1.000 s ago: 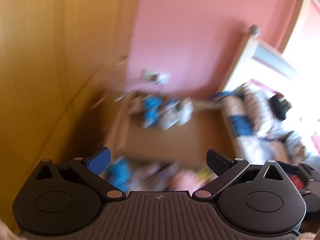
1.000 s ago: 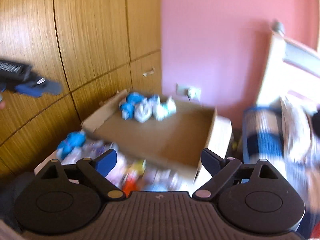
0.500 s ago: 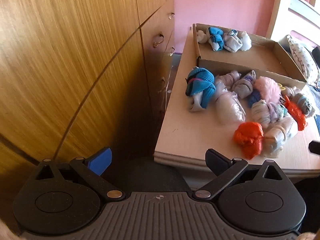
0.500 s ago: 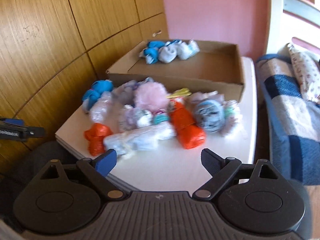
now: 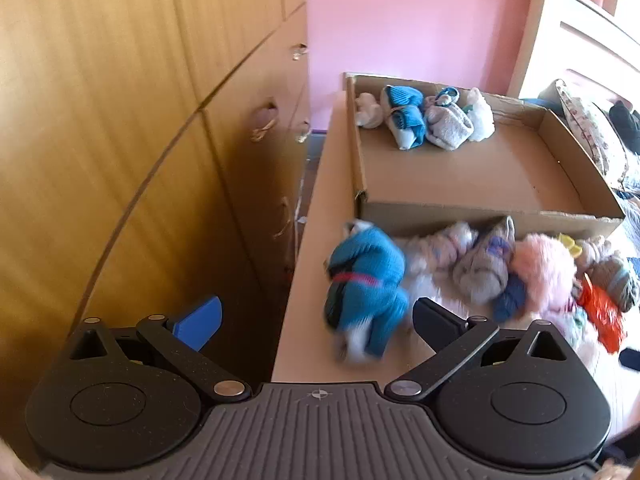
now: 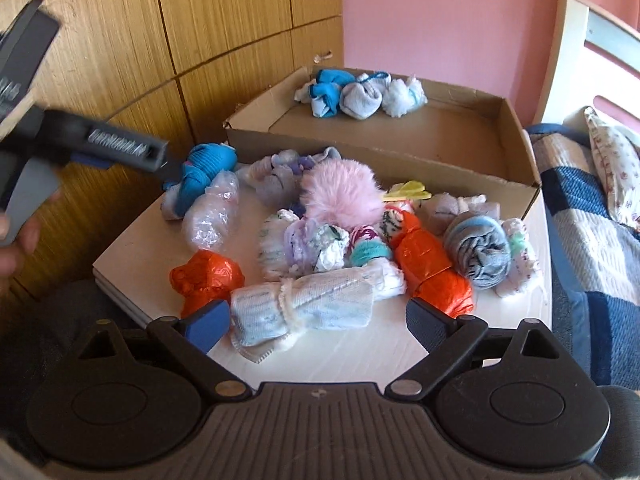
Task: Organize objects
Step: 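Return both grippers over the pile of rolled clothes, then grasp the blue knit hat bundle with the left gripper while the right grasps the white wrapped roll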
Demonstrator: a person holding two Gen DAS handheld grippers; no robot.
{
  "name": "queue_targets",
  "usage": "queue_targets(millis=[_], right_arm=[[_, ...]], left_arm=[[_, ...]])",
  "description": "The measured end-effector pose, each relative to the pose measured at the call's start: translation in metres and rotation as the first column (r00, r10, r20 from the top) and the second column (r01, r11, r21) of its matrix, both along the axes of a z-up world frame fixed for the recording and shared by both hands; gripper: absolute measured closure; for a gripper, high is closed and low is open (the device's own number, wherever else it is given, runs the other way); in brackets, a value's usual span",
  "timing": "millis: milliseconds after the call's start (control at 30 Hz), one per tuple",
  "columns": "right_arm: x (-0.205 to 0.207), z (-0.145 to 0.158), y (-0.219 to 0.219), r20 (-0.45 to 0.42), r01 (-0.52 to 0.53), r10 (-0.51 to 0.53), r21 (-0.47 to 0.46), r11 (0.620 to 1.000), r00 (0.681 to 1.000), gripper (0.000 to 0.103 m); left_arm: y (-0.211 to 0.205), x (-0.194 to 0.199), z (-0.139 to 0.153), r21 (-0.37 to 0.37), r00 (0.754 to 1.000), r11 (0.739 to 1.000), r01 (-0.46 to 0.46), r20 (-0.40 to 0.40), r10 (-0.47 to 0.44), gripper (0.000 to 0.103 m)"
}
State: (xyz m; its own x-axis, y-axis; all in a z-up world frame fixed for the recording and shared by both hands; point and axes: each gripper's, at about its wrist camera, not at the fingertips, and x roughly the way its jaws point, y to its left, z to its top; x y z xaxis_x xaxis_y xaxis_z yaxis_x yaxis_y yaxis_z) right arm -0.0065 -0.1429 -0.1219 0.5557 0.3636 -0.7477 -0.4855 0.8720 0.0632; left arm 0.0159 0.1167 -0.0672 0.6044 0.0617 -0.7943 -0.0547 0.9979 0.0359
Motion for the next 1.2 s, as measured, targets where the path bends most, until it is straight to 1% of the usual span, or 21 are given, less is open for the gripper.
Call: queue_targets(millis=[100, 133, 233, 267, 300, 333, 400, 433, 500, 533, 667, 767, 900, 1067, 1200], right_arm=[[0.001, -0.005, 0.005, 0.011, -0.008, 0.008, -0.013, 1.0, 1.0, 0.009], [0.001, -0.006, 0.006, 0.009, -0.01, 0.01, -0.013, 1.0, 1.0, 0.01], [0.0, -0.01, 0.007, -0.004, -0.027, 0.027, -0.013, 1.0, 1.0, 0.016], [-0.001, -0.011, 0.007, -0.005, -0.03, 0.03, -0.017, 0.999, 1.0, 0.02], [-0.002, -0.011, 0.006, -0.003, -0.035, 0.035, -0.017, 0.999, 0.999, 0.027], [-0.002, -0.01, 0.005, -0.003, -0.036, 0.036, -0.016, 0.999, 0.999, 0.027], [-0.003, -0.009, 0.002, -0.009, -0.032, 0.032, -0.007, 0.999, 0.999, 0.029], [-0.003, -0.008, 0.0, -0.013, -0.028, 0.028, -0.003, 1.0, 1.0, 0.029], [-0.005, -0.006, -0.006, -0.021, -0.025, 0.025, 0.003, 1.0, 0.999, 0.03], [-0.007, -0.005, -0.009, -0.024, -0.023, 0.023, 0.003, 1.0, 0.999, 0.03], [-0.009, 0.0, -0.019, -0.031, -0.008, 0.008, 0.006, 1.0, 1.0, 0.03], [-0.01, 0.002, -0.022, -0.028, 0.002, -0.002, 0.011, 1.0, 1.0, 0.031], [-0.012, 0.004, -0.019, -0.016, -0.018, 0.019, 0.012, 1.0, 1.0, 0.031], [-0.012, 0.007, -0.018, -0.003, -0.032, 0.032, 0.018, 0.999, 0.999, 0.031], [-0.013, 0.011, -0.021, 0.006, -0.021, 0.021, 0.03, 0.999, 1.0, 0.031]], left_arm=[[0.002, 0.016, -0.005, -0.027, 1.0, 0.999, 0.019, -0.01, -0.019, 0.002], [0.004, 0.021, -0.008, -0.049, 1.0, 0.999, 0.016, -0.02, -0.017, 0.003], [0.011, 0.031, -0.015, -0.131, 0.998, 0.991, 0.005, -0.057, -0.012, 0.008], [0.013, 0.033, -0.017, -0.152, 0.998, 0.988, 0.003, -0.062, -0.013, 0.01], [0.013, 0.034, -0.019, -0.163, 0.998, 0.987, 0.003, -0.068, -0.014, 0.012], [0.013, 0.036, -0.02, -0.169, 0.997, 0.986, 0.006, -0.074, -0.019, 0.013], [0.01, 0.038, -0.024, -0.18, 0.996, 0.983, 0.02, -0.087, -0.036, 0.025], [0.008, 0.04, -0.025, -0.184, 0.995, 0.983, 0.023, -0.094, -0.041, 0.028], [0.004, 0.042, -0.027, -0.192, 0.993, 0.981, 0.038, -0.102, -0.059, 0.042], [0.003, 0.042, -0.028, -0.194, 0.992, 0.98, 0.045, -0.104, -0.066, 0.044], [-0.001, 0.042, -0.03, -0.187, 0.991, 0.98, 0.067, -0.101, -0.087, 0.044], [0.0, 0.04, -0.03, -0.2, 0.992, 0.978, 0.06, -0.099, -0.081, 0.045], [0.002, 0.037, -0.028, -0.217, 0.992, 0.975, 0.047, -0.101, -0.07, 0.046], [0.011, 0.029, -0.02, -0.246, 0.996, 0.969, 0.006, -0.085, -0.028, 0.046], [0.015, 0.025, -0.012, -0.252, 0.998, 0.968, -0.012, -0.07, -0.006, 0.046]])
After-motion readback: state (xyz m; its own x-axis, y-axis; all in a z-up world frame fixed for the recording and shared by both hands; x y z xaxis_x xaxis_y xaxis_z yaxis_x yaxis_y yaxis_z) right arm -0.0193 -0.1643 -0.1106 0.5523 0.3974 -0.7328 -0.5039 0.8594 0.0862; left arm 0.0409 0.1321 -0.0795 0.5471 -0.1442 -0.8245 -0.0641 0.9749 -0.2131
